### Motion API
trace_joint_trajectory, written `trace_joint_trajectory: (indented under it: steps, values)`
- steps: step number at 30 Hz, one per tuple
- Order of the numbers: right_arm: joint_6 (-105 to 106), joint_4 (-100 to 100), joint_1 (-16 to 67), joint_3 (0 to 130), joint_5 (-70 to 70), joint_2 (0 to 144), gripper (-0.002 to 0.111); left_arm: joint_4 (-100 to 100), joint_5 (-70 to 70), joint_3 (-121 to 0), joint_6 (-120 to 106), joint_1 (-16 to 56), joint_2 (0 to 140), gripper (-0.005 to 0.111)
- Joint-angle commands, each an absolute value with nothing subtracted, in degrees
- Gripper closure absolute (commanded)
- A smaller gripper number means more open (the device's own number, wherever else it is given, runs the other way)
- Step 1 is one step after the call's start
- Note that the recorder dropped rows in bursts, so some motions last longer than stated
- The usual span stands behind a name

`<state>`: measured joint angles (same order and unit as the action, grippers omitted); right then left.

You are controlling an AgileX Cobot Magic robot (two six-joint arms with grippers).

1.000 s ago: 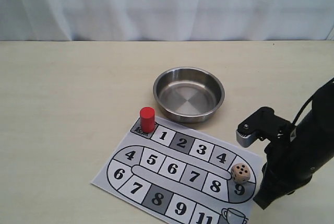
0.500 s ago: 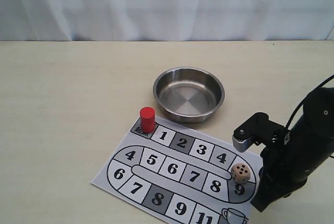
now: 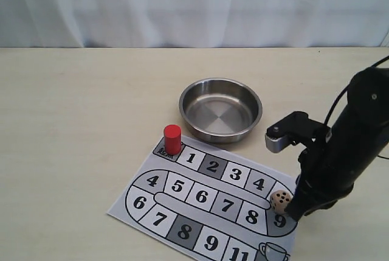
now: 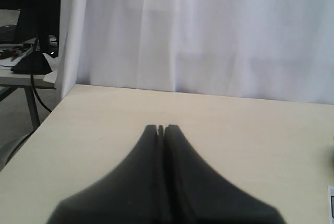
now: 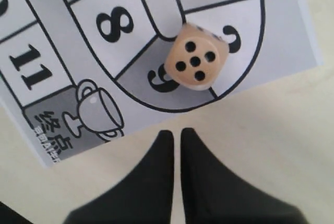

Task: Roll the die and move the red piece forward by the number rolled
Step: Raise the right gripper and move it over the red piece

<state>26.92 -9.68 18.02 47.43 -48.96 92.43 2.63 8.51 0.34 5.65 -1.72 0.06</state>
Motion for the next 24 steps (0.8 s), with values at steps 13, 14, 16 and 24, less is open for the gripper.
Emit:
trace_joint_trajectory:
  steps: [13,14,16,24]
  values:
    - [30.8,-31.0,18.2,62.8,-52.0,93.8,0.052,2.6,8.1,0.0,5.8,-1.4,0.0,0.107]
    - [30.4,-32.1,18.2,63.5,-51.7,94.3,0.053,2.6,8.1,0.0,5.8,-1.4,0.0,0.107]
    - [30.4,-33.4,18.6,64.9,-51.7,95.5,0.053,2.6,8.1,0.0,5.8,-1.4,0.0,0.107]
    - [29.0,-26.8,27.7,72.8,-49.0,101.4,0.053,2.6,8.1,0.0,5.8,-1.4,0.0,0.107]
